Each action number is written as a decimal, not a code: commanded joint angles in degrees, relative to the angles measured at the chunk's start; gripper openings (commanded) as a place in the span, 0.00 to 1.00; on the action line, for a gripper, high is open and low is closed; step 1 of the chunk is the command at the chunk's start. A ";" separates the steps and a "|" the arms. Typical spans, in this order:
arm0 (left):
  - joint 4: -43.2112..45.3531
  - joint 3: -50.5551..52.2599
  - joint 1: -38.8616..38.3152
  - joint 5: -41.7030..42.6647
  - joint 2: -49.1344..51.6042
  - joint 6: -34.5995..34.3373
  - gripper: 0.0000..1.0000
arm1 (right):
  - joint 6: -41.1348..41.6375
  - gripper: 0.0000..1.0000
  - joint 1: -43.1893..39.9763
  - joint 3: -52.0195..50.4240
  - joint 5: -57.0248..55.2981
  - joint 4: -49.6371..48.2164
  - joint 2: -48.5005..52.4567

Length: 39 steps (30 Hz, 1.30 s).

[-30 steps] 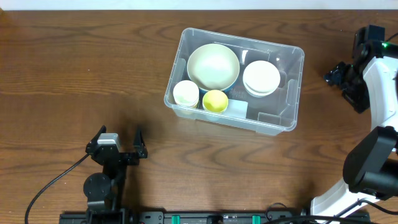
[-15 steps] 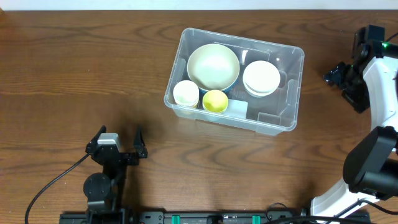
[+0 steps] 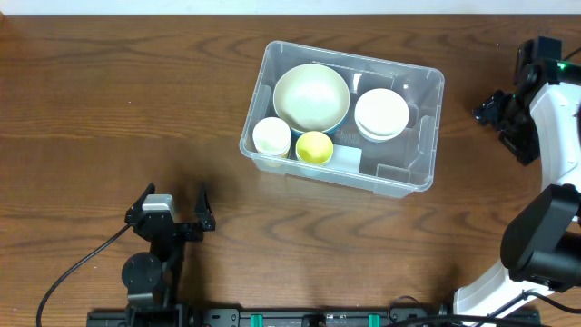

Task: Pack container

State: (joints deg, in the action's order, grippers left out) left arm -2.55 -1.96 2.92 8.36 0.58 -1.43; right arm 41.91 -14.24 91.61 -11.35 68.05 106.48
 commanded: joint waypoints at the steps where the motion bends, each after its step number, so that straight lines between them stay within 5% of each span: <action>1: -0.79 1.73 0.28 -0.46 -0.28 0.57 0.98 | 0.90 0.99 -0.39 -0.13 -0.61 0.04 -0.70; 17: -0.79 1.73 0.28 -0.46 -0.28 0.57 0.98 | 0.90 0.99 3.48 -0.42 -0.61 0.04 -9.33; 31: -0.79 1.73 0.28 -0.46 -0.28 0.57 0.98 | 0.90 0.99 16.20 -19.02 -0.61 0.04 -40.33; 39: -0.79 1.73 0.28 -0.46 -0.28 0.57 0.98 | 0.87 0.99 16.87 -33.33 -0.70 1.49 -59.56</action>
State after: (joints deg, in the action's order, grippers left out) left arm -2.55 -1.93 2.92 8.16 0.58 -1.43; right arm 41.93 2.28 61.25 -11.33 69.08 51.66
